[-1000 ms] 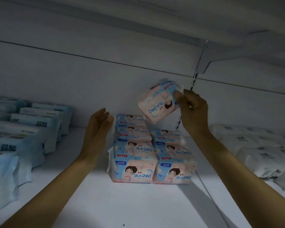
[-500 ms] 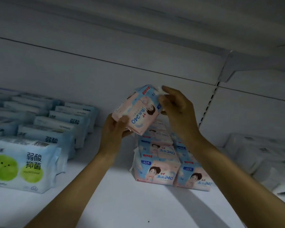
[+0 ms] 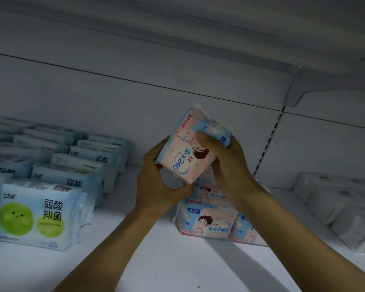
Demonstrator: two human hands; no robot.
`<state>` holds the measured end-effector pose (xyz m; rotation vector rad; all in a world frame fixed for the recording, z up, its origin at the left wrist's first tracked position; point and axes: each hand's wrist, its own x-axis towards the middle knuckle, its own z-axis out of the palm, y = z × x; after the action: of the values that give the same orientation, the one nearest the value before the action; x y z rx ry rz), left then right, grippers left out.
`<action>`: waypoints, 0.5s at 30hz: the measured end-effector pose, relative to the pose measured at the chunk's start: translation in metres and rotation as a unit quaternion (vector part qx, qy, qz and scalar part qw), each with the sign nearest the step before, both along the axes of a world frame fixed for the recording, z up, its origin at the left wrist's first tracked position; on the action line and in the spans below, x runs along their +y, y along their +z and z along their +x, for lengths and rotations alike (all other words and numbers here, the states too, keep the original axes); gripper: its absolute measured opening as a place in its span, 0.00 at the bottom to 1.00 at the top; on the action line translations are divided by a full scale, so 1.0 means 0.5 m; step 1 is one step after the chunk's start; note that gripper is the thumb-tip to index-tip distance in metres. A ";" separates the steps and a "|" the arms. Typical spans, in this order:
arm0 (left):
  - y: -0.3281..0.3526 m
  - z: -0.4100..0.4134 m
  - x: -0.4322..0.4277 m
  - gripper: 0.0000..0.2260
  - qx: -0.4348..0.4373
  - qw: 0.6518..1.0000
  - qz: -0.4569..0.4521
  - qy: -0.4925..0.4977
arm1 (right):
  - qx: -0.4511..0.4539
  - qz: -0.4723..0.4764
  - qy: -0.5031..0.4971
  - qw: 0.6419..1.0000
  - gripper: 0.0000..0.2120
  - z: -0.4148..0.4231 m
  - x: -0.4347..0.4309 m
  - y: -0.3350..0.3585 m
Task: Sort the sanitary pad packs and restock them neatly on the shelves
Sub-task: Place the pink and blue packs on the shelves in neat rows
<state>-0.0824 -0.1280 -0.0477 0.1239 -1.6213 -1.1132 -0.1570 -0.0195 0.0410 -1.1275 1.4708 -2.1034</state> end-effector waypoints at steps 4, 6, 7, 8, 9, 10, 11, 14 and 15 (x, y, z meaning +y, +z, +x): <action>0.002 -0.006 -0.006 0.38 0.003 0.999 -0.030 0.015 | -0.045 -0.004 -0.001 0.999 0.28 -0.012 0.000 -0.002; 0.000 -0.008 -0.003 0.39 0.003 0.999 -0.026 0.027 | -0.003 0.003 -0.019 1.000 0.28 -0.014 0.002 -0.002; -0.001 -0.008 -0.001 0.38 0.002 0.999 -0.010 0.034 | 0.027 0.016 -0.018 0.999 0.28 -0.010 0.003 0.000; 0.000 -0.006 0.002 0.37 0.003 0.999 0.011 0.039 | 0.061 0.033 -0.013 0.997 0.29 -0.005 0.004 -0.001; 0.000 -0.006 0.003 0.36 0.003 0.999 0.028 0.040 | 0.095 0.056 -0.013 0.994 0.30 0.001 0.004 -0.005; -0.001 -0.006 0.002 0.36 0.001 0.999 0.038 0.038 | 0.118 0.076 -0.016 0.990 0.32 0.003 0.002 -0.013; -0.003 -0.008 0.000 0.36 -0.010 0.999 0.038 0.029 | 0.127 0.084 -0.023 0.988 0.32 0.009 0.003 -0.018; -0.002 -0.010 0.009 0.37 -0.078 0.996 0.018 -0.042 | 0.182 0.075 -0.106 0.975 0.27 -0.018 0.013 -0.016; -0.004 -0.012 0.016 0.38 -0.095 0.993 0.021 -0.067 | 0.236 0.080 -0.167 0.954 0.29 -0.039 0.022 -0.009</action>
<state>-0.0882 -0.1199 -0.0495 0.1543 -1.7964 -1.2695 -0.1765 -0.0084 0.0363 -1.4732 2.1436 -1.9467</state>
